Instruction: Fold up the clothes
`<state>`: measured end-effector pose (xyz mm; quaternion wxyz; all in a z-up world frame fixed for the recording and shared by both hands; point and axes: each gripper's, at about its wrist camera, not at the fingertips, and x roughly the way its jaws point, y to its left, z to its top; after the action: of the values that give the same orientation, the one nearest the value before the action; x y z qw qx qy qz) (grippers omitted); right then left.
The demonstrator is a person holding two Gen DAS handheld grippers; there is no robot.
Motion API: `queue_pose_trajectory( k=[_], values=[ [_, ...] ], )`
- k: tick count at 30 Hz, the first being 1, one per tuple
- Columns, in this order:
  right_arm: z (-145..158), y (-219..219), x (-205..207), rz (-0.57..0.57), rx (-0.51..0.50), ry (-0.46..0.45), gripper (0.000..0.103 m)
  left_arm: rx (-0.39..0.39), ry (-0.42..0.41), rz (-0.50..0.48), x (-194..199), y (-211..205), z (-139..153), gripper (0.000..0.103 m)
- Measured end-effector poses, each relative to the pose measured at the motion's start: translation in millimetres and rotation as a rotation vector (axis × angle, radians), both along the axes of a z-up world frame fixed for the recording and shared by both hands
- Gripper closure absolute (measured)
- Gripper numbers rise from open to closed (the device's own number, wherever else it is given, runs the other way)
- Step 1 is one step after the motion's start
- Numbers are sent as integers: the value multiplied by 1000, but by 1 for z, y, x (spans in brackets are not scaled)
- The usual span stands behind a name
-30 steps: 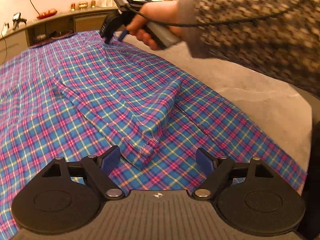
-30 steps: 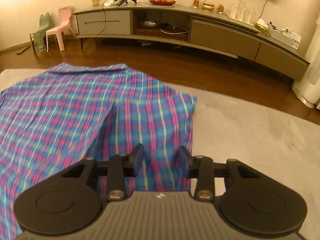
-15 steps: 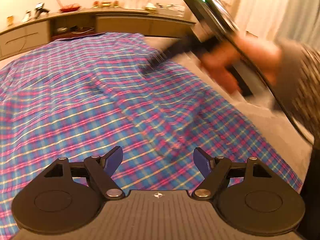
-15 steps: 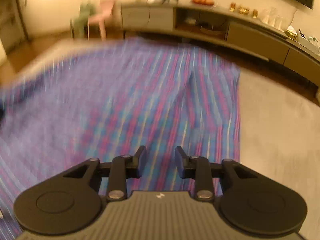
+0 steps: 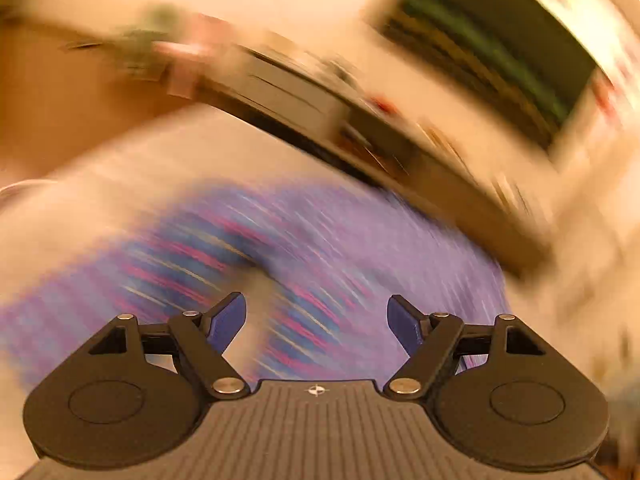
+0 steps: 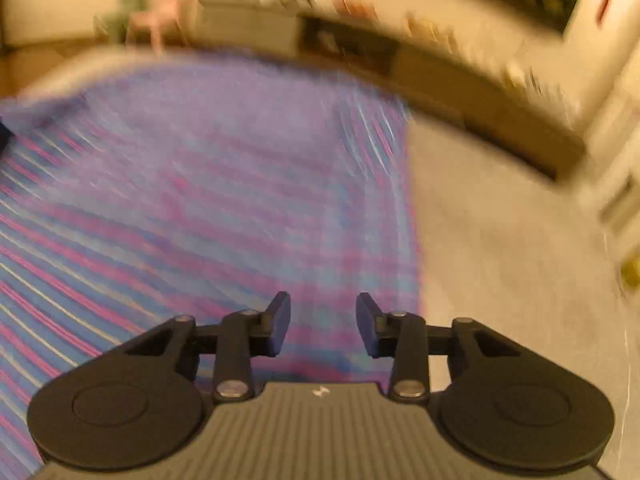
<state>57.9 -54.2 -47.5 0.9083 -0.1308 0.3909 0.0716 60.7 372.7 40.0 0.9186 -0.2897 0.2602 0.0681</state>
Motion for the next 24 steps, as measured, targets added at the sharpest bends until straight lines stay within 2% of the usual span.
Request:
queue_pose_trajectory(
  k=[3,4,6,9,12,13,15,16,17,19,21,24],
  values=[
    [31,96,-23,256,41,-83,53,-151,-59,221,-26,85,-1,22],
    [35,130,-28,342,81,-76,48,-200,-76,286,-35,110,-2,22],
    [36,190,-31,480,197,-23,45,-251,-88,352,-48,140,-7,22],
    [16,263,-13,545,340,108,44,-252,-79,335,-52,150,-9,22],
    [-17,319,2,528,308,160,45,-233,-73,283,-47,142,-10,22],
    [-29,333,7,509,283,173,48,-230,-75,277,-47,141,-10,22],
    [-48,350,10,471,232,196,65,-234,-82,267,-46,142,-10,22],
    [-52,355,8,470,203,171,79,-241,-85,261,-49,144,-13,22],
    [-51,360,6,478,166,133,101,-251,-88,256,-49,145,-17,22],
    [-39,360,3,502,162,92,101,-258,-103,243,-49,144,-19,22],
    [-15,354,0,545,171,29,101,-248,-122,219,-49,141,-17,22],
    [42,323,22,549,172,-53,101,-226,-143,168,-49,131,-14,22]
  ],
)
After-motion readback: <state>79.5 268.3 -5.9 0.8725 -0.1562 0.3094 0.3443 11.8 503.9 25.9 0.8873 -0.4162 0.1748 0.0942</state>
